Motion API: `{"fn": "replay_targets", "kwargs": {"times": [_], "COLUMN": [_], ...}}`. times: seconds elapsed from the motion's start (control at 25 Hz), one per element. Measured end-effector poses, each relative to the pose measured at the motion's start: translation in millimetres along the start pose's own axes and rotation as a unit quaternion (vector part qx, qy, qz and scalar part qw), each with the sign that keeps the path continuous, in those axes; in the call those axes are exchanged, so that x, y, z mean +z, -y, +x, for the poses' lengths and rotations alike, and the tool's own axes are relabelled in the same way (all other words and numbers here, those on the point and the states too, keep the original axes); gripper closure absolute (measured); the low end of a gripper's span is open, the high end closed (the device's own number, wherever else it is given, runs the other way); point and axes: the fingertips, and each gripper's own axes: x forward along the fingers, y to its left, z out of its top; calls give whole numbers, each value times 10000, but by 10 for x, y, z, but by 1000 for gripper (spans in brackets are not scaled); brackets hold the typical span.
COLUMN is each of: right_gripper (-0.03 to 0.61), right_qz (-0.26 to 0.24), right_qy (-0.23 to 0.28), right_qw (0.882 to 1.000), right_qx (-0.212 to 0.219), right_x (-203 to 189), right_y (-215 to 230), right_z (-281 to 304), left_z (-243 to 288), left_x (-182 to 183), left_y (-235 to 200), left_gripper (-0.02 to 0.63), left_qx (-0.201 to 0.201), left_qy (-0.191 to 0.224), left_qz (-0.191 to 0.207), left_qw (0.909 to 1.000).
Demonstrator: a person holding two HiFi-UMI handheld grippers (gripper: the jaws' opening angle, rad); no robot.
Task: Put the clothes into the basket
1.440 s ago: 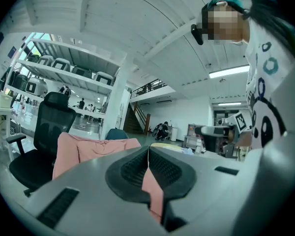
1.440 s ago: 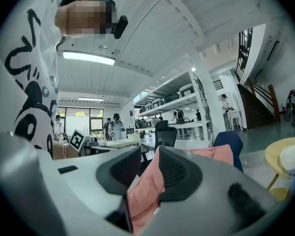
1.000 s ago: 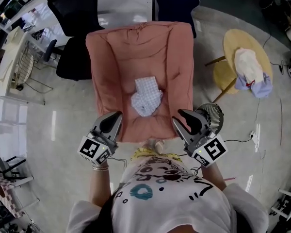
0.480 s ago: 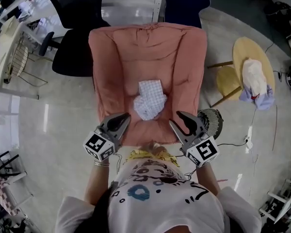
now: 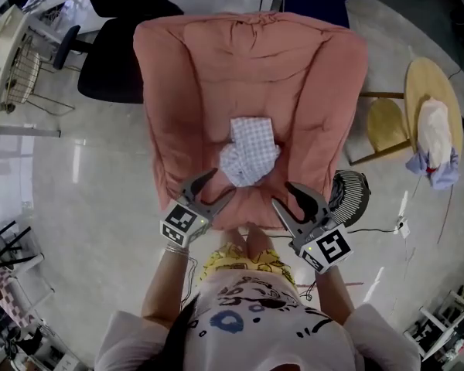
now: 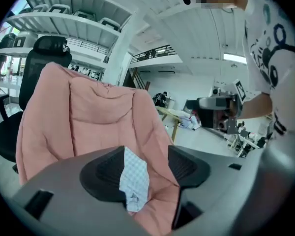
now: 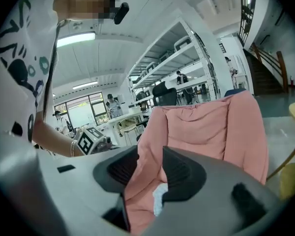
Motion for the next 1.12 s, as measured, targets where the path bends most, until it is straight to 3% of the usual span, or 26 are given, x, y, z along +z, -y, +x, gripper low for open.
{"fn": "replay_targets", "kwargs": {"times": [0.12, 0.48, 0.64, 0.8, 1.12], "right_gripper": [434, 434, 434, 434, 434], "right_qz": [76, 165, 302, 414, 541], "right_qy": [-26, -284, -209, -142, -342], "right_qw": [10000, 9991, 9988, 9987, 9974], "right_qx": [43, 279, 309, 279, 336], "right_x": [-291, -1352, -1490, -1633, -1912], "right_y": [130, 499, 363, 438, 490], "right_z": [125, 691, 944, 1042, 1049], "left_z": [321, 1056, 933, 1019, 1416], "left_x": [-298, -1124, -1418, -1681, -2110], "left_y": [-206, -594, -752, -989, -1212], "left_gripper": [315, 311, 311, 303, 296], "left_qx": [227, 439, 508, 770, 712], "left_qy": [-128, -687, -836, -1078, -1489], "left_qz": [-135, -22, -136, 53, -180], "left_qw": [9996, 9967, 9951, 9912, 9861]}}
